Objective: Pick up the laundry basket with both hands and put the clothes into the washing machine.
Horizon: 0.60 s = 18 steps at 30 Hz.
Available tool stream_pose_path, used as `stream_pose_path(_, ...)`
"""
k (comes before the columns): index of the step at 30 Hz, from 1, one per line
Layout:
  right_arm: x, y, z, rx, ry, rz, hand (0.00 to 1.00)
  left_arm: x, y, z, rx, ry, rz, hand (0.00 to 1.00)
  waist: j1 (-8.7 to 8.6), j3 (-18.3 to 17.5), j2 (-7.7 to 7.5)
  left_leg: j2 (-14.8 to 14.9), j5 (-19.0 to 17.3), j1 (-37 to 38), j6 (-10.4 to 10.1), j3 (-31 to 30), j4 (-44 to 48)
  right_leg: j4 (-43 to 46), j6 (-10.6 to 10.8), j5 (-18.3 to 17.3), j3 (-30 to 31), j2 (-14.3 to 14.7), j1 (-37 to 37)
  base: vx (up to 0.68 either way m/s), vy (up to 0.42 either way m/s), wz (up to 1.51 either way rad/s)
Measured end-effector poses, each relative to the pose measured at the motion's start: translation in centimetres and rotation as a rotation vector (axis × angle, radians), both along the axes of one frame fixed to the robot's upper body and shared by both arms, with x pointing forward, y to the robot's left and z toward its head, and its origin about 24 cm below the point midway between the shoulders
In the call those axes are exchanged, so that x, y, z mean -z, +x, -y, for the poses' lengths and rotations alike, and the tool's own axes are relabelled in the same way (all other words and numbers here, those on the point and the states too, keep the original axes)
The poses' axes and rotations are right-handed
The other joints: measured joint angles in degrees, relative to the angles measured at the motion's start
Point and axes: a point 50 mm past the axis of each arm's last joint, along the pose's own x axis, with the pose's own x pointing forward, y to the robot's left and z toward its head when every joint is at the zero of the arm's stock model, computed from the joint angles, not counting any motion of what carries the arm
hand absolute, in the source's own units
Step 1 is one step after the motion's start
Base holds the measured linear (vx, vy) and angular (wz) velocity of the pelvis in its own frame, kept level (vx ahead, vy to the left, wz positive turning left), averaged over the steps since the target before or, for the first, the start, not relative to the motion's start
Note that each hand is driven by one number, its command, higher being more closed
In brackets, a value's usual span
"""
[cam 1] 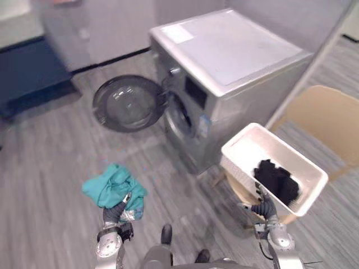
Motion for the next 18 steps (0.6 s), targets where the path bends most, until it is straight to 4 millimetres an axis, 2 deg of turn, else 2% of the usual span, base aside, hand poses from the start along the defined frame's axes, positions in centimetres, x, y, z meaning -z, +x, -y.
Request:
stream_pose_path(1, 0.3, 0.2, -0.6, -0.002, 0.015, -0.007, 0.0, 0.5, -0.4, -0.1, -0.007, -0.004, -0.026, 1.0, 1.09, 0.27, -0.45, -0.7, -0.56, -0.01, 0.62, -0.23, 0.37, -0.01, 0.88, -0.14, 0.31, -0.69, 0.2, 0.17, 0.097, 0.24)
stream_pose_path(2, 0.4, 0.3, -0.9, -0.004, 0.021, -0.011, 0.0, 0.7, -0.6, -0.1, -0.009, -0.008, -0.038, 1.0, 1.4, 0.34, -0.58, -1.07, -1.11, -0.03, 0.89, -0.33, 0.67, 0.15, 1.36, -0.31, 0.19, -1.09, 0.34, 0.14, 0.125, 0.16)
stream_pose_path(4, 0.9, 0.3, -1.7, -0.021, 0.022, -0.036, 0.0, 1.0, -0.9, 0.3, 0.002, -0.017, -0.055, 1.0, 2.24, 1.02, -1.19, -2.87, -6.13, 0.05, 1.46, -1.07, 4.87, 5.48, 4.14, -2.6, -0.44, -5.0, 1.01, 0.15, 0.152, 0.26)
stream_pose_path(5, 1.0, 0.1, -1.7, -0.024, 0.015, -0.044, 0.0, 1.0, -1.0, 0.5, 0.008, -0.019, -0.06, 1.0, 2.34, 1.1, -1.2, -3.39, -7.71, 0.15, 1.74, -1.52, 6.33, 8.51, 4.85, -3.25, -0.39, -6.55, 0.98, 0.15, 0.183, 0.37)
stream_pose_path(6, 1.1, 0.0, -1.8, -0.031, 0.005, -0.055, 0.0, 1.2, -1.2, 0.6, 0.016, -0.017, -0.071, 1.0, 2.15, 1.49, -1.05, -4.53, -10.39, 0.84, 2.57, -2.98, 8.65, 17.27, 4.53, -3.88, 0.75, -10.13, 0.17, 0.2, 0.242, 0.58)
stream_pose_path(7, 1.3, -0.3, -1.9, -0.035, 0.004, -0.065, 0.0, 1.1, -1.2, 0.4, 0.029, 0.0, -0.075, 1.0, 1.44, 1.82, -1.47, -5.79, -12.72, 2.1, 3.74, -4.6, 10.67, 28.28, 1.26, -2.29, 4.0, -13.67, -2.22, 0.17, 0.208, 0.68)
stream_pose_path(8, 1.4, -0.5, -2.0, -0.035, 0.006, -0.074, 0.0, 1.0, -1.1, 0.3, 0.036, 0.009, -0.073, 1.0, 0.8, 2.06, -1.64, -6.15, -13.85, 2.93, 4.36, -5.54, 11.73, 33.2, -1.83, -0.45, 6.55, -14.65, -3.95, 0.33, 0.211, 0.81)
stream_pose_path(9, 1.6, -0.8, -2.4, -0.043, 0.014, -0.084, 0.0, 0.5, -0.7, 0.1, 0.065, 0.034, -0.059, 1.0, 0.22, 2.8, -1.64, -6.45, -15.67, 3.87, 5.5, -7.74, 13.85, 40.44, -3.38, 0.58, 13.53, -13.81, -8.14, 0.29, 0.102, 0.73)
stream_pose_path(10, 1.7, -1.0, -2.8, -0.051, 0.022, -0.09, 0.0, 0.3, -0.5, -0.1, 0.075, 0.05, -0.052, 1.0, -0.34, 3.27, -1.98, -6.48, -16.67, 4.57, 5.89, -9.27, 14.58, 43.12, -0.69, -1.42, 17.69, -11.67, -10.54, 0.42, 0.115, 0.85)
stream_pose_path(11, 1.8, -1.1, -3.1, -0.053, 0.031, -0.092, 0.0, 0.2, -0.4, -0.4, 0.082, 0.066, -0.052, 1.0, -0.99, 3.31, -2.22, -6.49, -17.38, 5.24, 6.11, -10.97, 14.73, 43.79, 0.68, -2.9, 19.97, -9.29, -12.85, 0.35, 0.048, 0.83)
stream_pose_path(13, 1.8, -1.1, -3.0, -0.048, 0.032, -0.09, 0.0, -0.1, 0.1, -0.6, 0.099, 0.084, -0.044, 1.0, -2.47, 3.5, -2.56, -6.76, -18.58, 7.45, 5.81, -13.54, 13.81, 40.35, 2.75, -4.63, 21.3, -5.83, -18.33, 0.41, 0.036, 0.75)
stream_pose_path(15, 1.8, -1.1, -2.9, -0.04, 0.031, -0.089, 0.0, -0.1, 0.7, 0.1, 0.132, 0.079, -0.034, 1.0, -2.74, 3.95, -2.32, -7.58, -19.26, 10.39, 5.19, -15.66, 12.15, 33.43, 3.65, -4.2, 21.22, -3.68, -22.78, 0.41, 0.006, 0.59)
stream_pose_path(16, 1.7, -1.1, -2.8, -0.04, 0.031, -0.086, 0.0, -0.3, 1.4, 0.5, 0.152, 0.076, -0.02, 1.0, -4.05, 4.54, -2.05, -7.86, -19.28, 12.63, 5.14, -17.52, 10.47, 24.75, 5.0, -2.06, 20.73, -2.36, -24.14, 0.63, -0.037, 0.94)
stream_pose_path(17, 1.6, -1.0, -2.6, -0.04, 0.026, -0.083, 0.0, -0.4, 2.1, 1.1, 0.181, 0.074, -0.008, 1.0, -4.49, 4.83, -1.79, -8.1, -19.48, 15.04, 4.52, -19.29, 8.46, 15.26, 4.38, 2.4, 20.63, -0.66, -24.68, 0.67, -0.058, 0.93)
stream_pose_path(18, 1.6, -1.0, -2.5, -0.041, 0.023, -0.083, 0.0, -0.4, 2.1, 1.3, 0.191, 0.072, -0.007, 1.0, -4.44, 4.76, -2.14, -8.15, -19.85, 16.31, 3.86, -19.78, 7.77, 11.09, 2.86, 5.42, 20.79, 0.23, -24.69, 0.63, -0.093, 0.86)
